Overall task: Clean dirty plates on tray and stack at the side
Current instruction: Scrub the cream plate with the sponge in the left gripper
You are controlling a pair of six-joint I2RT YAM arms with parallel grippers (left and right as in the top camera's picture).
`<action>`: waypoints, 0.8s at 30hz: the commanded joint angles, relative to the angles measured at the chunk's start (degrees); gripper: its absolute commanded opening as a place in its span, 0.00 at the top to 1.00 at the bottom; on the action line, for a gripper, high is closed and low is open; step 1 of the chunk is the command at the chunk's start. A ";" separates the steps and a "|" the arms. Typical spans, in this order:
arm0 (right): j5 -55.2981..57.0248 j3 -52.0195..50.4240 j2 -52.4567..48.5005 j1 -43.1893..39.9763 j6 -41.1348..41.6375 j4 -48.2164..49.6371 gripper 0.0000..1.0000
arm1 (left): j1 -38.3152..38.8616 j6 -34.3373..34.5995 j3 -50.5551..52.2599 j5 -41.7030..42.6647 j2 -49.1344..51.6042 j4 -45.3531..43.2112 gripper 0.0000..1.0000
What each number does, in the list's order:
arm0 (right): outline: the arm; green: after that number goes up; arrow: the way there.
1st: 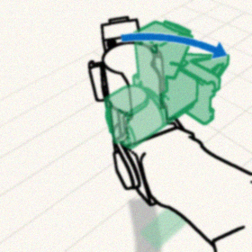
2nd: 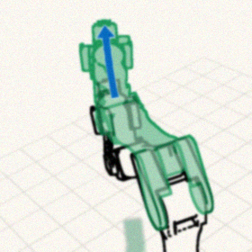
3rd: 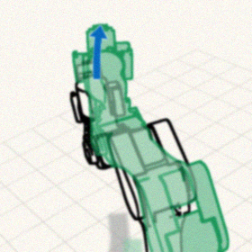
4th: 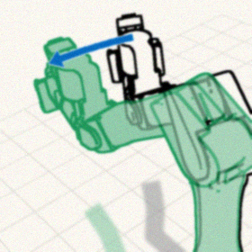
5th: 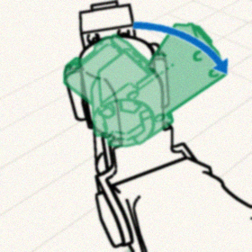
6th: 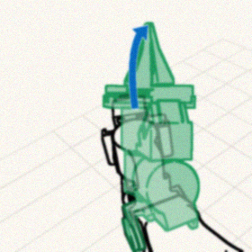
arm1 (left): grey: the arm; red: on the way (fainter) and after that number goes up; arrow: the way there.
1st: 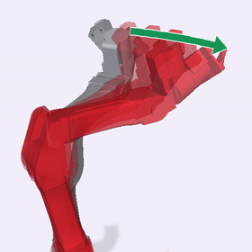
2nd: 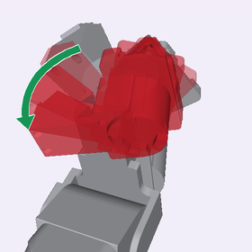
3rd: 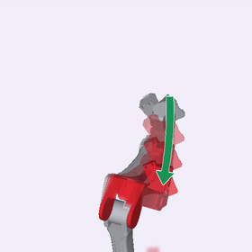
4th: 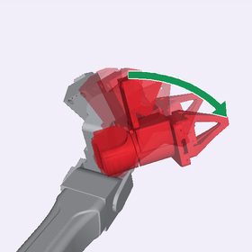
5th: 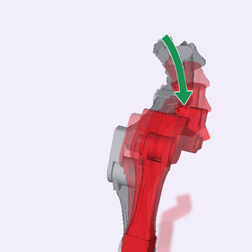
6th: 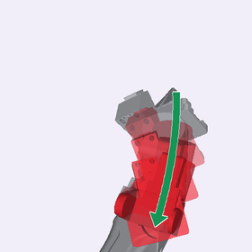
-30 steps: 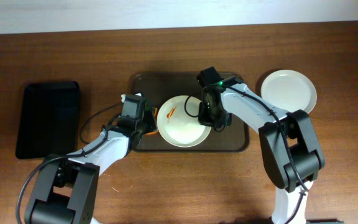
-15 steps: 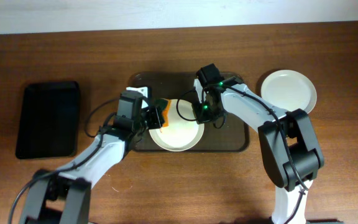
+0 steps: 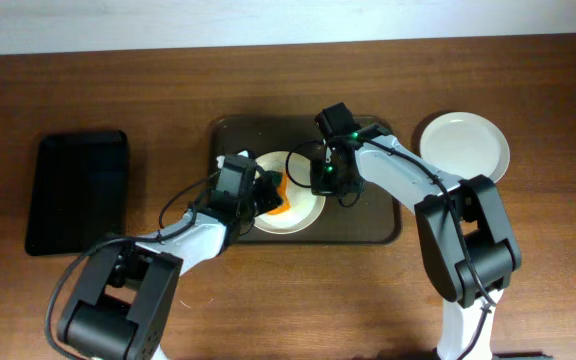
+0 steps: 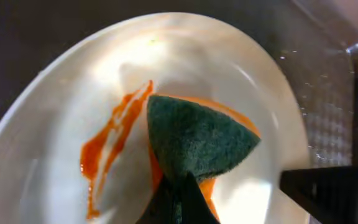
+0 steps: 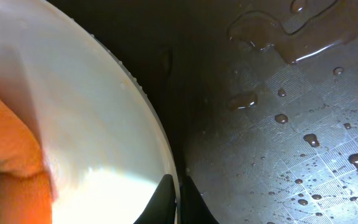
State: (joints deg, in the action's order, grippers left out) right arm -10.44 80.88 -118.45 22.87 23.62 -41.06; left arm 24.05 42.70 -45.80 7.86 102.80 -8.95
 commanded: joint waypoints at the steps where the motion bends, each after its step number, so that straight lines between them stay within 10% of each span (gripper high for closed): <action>1: 4.02 -1.81 -3.17 0.26 0.42 -0.92 0.96 | -0.74 -2.58 -0.20 -7.72 2.62 -0.90 1.00; 8: 5.07 -1.81 -3.17 0.26 -2.40 -2.01 0.96 | -1.75 -19.26 -0.33 -17.14 -5.01 -1.31 1.00; 17: 0.50 -1.81 -3.15 0.31 -9.90 -1.55 0.96 | -1.70 -14.67 -0.33 7.08 1.84 -15.87 1.00; 24: 0.57 -1.81 -3.15 0.31 -9.90 -1.66 0.96 | -1.86 -12.17 -0.33 -6.19 6.08 -6.38 1.00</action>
State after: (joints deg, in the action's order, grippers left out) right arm -11.99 80.86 -118.48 22.87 14.57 -41.76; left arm 22.59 30.09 -46.65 9.87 108.09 -18.68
